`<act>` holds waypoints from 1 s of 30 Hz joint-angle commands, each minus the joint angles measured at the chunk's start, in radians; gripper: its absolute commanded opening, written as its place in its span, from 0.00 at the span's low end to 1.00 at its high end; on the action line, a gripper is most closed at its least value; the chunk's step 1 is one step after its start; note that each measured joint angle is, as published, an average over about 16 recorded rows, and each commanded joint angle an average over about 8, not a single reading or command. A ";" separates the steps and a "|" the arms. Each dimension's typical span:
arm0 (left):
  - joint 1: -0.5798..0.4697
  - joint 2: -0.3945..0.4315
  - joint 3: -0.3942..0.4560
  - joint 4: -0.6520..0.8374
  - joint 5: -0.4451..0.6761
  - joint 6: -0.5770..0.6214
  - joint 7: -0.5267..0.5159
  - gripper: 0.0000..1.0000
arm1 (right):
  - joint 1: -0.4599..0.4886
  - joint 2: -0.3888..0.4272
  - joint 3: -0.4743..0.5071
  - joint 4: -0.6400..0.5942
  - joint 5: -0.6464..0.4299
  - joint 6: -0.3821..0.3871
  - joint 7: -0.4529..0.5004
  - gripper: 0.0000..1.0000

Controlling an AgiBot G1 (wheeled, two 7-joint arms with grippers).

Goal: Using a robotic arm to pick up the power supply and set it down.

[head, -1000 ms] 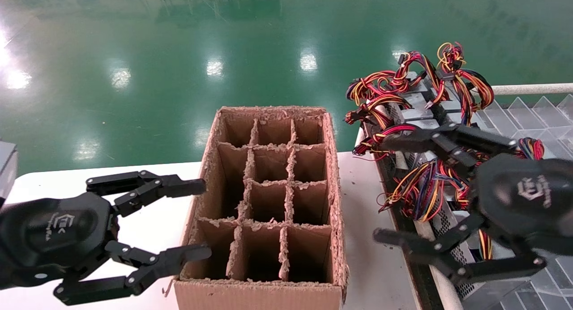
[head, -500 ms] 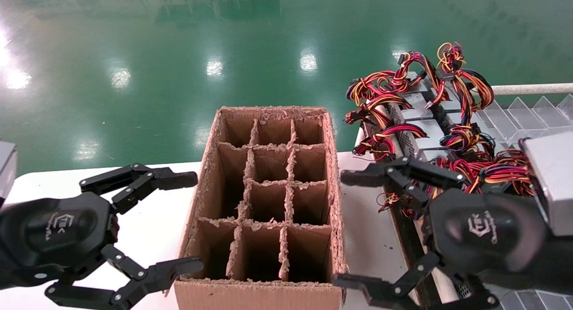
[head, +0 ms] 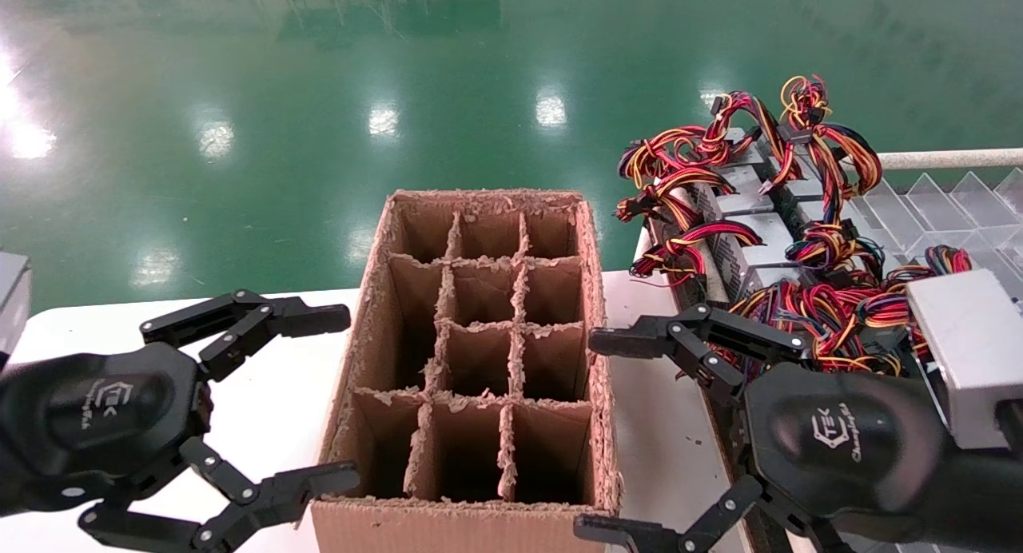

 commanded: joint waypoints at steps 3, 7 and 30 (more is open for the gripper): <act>0.000 0.000 0.000 0.000 0.000 0.000 0.000 1.00 | 0.006 0.005 -0.009 0.000 0.004 0.003 -0.002 1.00; 0.000 0.000 0.000 0.000 0.000 0.000 0.000 1.00 | 0.010 0.010 -0.015 0.000 0.007 0.006 -0.003 1.00; 0.000 0.000 0.000 0.000 0.000 0.000 0.000 1.00 | 0.020 0.019 -0.030 0.001 0.015 0.012 -0.006 1.00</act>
